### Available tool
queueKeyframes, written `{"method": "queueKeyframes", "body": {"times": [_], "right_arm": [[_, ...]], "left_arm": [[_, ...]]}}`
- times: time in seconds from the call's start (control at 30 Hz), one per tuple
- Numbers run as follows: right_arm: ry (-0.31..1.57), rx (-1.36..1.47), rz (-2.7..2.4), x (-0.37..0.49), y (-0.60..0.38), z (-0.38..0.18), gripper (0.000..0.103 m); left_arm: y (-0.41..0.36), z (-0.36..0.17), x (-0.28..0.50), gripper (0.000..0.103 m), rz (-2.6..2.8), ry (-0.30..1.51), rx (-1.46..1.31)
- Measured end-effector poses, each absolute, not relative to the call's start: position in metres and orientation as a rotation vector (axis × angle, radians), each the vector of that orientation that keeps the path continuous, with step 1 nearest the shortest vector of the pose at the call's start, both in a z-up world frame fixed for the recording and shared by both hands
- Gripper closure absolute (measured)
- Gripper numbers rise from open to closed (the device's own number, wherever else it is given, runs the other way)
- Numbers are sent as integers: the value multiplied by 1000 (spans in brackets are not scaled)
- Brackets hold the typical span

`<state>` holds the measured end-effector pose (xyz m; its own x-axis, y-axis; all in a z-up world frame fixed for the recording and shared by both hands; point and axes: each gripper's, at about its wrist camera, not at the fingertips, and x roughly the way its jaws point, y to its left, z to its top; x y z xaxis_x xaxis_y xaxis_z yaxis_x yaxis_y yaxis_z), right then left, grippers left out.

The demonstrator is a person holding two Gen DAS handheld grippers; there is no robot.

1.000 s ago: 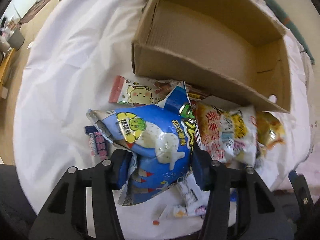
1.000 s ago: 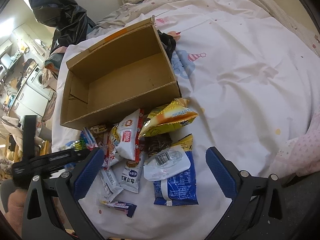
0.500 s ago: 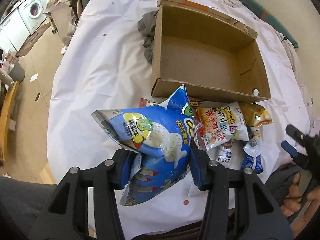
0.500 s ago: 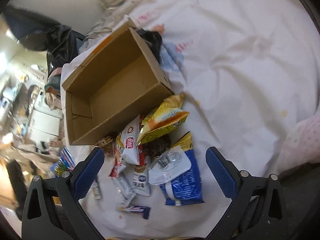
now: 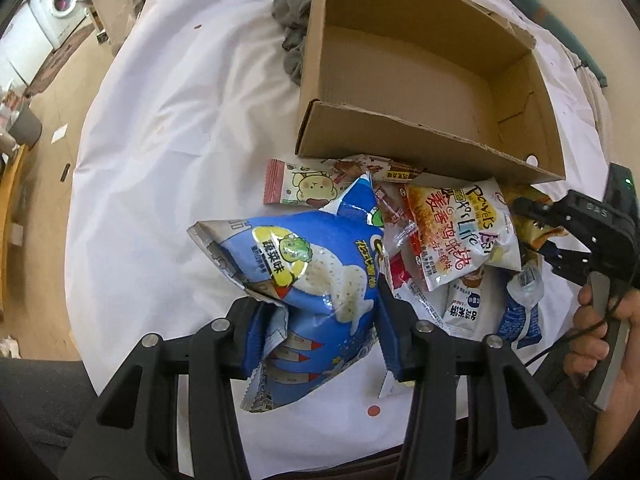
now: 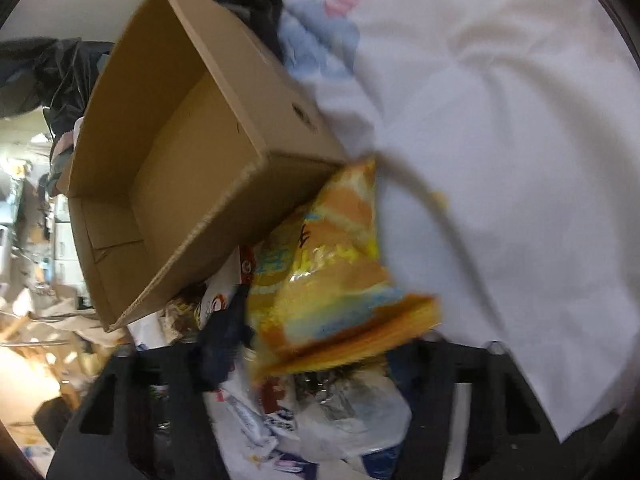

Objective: Organize snacks
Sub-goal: 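Grasp the blue chip bag with the left tool while the right tool grasps the yellow-orange bag, then carry both bags over the box and open both tools to drop them in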

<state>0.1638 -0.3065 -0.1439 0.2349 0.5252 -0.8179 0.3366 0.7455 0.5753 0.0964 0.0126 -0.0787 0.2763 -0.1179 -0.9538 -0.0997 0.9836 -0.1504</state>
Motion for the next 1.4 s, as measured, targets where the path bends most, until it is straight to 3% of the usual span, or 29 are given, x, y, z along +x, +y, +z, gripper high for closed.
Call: {"method": "queueKeyframes", "body": {"times": [0.2, 0.47, 0.87, 1.1, 1.4], "right_arm": [[1306, 822, 173, 150, -316, -128, 60], [1220, 830, 215, 109, -337, -80, 61], [948, 734, 389, 101, -345, 8, 61], [903, 689, 446, 136, -323, 24, 61], [933, 624, 458, 185, -294, 2, 61]], "left_arm": [[12, -77, 97, 60, -16, 1281, -188], [15, -64, 91, 61, -13, 1253, -197], [18, 23, 102, 61, -35, 1055, -196], [7, 51, 148, 61, -48, 994, -150], [-20, 41, 196, 61, -59, 975, -45]]}}
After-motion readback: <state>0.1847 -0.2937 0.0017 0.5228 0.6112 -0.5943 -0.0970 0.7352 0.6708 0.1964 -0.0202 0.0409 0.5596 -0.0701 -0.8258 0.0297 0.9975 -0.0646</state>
